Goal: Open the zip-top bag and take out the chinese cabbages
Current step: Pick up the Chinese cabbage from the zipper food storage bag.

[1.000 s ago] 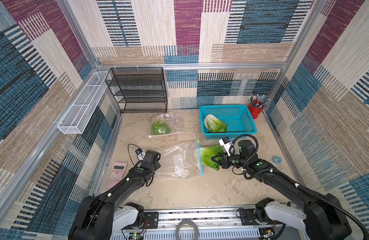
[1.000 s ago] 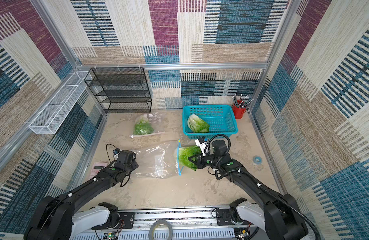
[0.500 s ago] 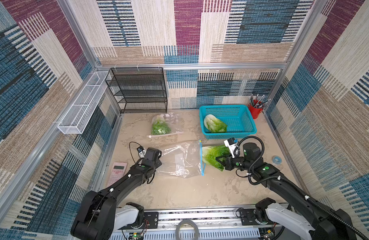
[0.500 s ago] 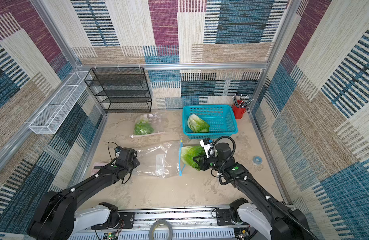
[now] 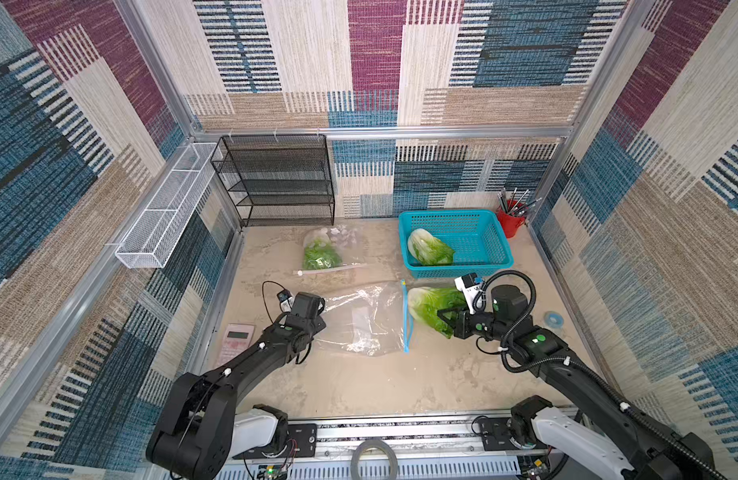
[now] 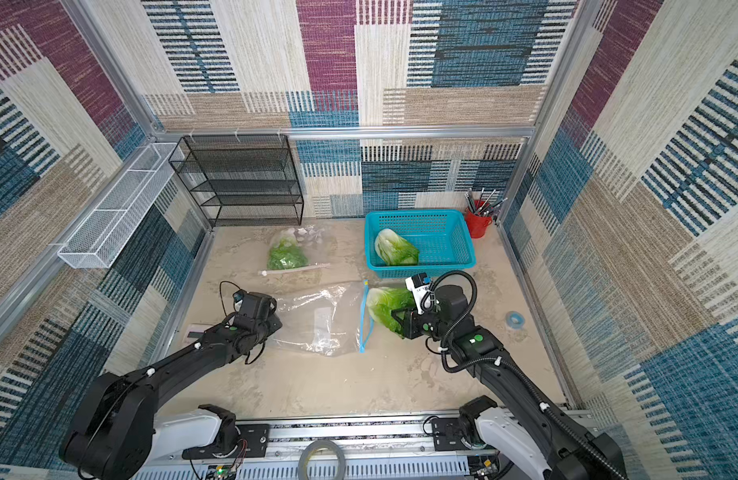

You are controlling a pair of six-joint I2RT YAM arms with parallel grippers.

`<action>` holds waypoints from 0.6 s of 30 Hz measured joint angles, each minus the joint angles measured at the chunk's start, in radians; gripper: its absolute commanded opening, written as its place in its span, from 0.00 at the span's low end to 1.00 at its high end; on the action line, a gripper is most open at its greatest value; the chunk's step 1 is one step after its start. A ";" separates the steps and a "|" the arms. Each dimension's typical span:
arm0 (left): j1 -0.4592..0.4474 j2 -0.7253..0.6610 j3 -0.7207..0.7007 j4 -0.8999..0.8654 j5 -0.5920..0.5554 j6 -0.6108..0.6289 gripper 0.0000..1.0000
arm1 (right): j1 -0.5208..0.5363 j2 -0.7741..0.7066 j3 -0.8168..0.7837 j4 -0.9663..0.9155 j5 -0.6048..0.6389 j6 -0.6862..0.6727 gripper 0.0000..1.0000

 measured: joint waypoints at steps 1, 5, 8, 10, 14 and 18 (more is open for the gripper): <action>0.000 -0.005 0.000 0.000 0.000 0.003 0.13 | 0.000 -0.002 0.002 -0.002 0.003 -0.002 0.00; 0.000 -0.031 0.000 0.000 0.000 0.010 0.18 | -0.003 -0.013 0.008 -0.013 0.027 -0.011 0.00; 0.000 -0.048 0.000 -0.002 -0.001 0.012 0.22 | -0.006 -0.019 0.014 -0.026 0.045 -0.015 0.00; 0.000 -0.056 0.000 -0.006 -0.001 0.014 0.26 | -0.007 -0.026 0.017 -0.036 0.054 -0.019 0.00; 0.000 -0.071 0.000 -0.014 -0.001 0.016 0.34 | -0.011 -0.039 0.027 -0.055 0.069 -0.024 0.00; 0.000 -0.085 0.000 -0.016 -0.001 0.019 0.47 | -0.011 -0.053 0.034 -0.061 0.081 -0.028 0.00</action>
